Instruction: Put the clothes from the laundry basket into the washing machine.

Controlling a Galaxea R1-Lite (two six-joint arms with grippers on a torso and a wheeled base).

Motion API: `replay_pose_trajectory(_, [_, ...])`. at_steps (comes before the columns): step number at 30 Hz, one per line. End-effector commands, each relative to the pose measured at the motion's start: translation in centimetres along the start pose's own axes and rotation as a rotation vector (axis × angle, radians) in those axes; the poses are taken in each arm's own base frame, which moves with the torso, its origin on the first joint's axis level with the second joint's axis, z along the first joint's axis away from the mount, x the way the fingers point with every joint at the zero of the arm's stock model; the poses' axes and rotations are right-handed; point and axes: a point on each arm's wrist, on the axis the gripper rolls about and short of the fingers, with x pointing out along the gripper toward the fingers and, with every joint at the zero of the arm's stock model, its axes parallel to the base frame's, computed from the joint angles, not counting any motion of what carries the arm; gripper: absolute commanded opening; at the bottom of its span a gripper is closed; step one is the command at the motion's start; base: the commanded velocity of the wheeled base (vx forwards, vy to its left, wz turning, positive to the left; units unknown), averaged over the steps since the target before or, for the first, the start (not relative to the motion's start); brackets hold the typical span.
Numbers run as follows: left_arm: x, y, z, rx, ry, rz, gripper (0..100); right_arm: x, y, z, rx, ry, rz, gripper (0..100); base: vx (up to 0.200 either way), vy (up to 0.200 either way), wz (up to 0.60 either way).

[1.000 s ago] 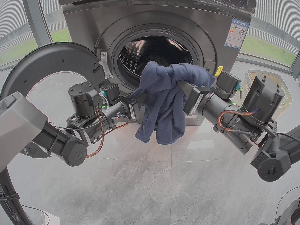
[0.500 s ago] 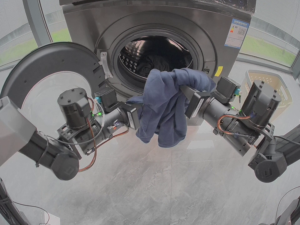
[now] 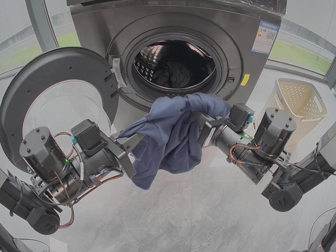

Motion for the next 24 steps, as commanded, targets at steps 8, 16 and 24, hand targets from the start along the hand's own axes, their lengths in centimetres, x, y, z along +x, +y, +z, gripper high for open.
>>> replay_pose_trajectory(8, [-0.1,0.5,0.5,0.011,-0.040,0.031,0,-1.1,-0.9,-2.4,-0.024,0.049,0.013,0,0.000,0.000,0.00])
replay_pose_trajectory(16, [-0.1,0.6,0.4,0.010,-0.040,0.032,0,-0.6,-0.6,-3.1,-0.022,0.046,0.026,100,0.000,0.000,0.00])
replay_pose_trajectory(24, [0.7,0.8,0.8,0.010,-0.065,0.067,0,-1.3,-1.7,-5.6,-0.044,0.146,-0.005,100,0.000,0.000,0.00])
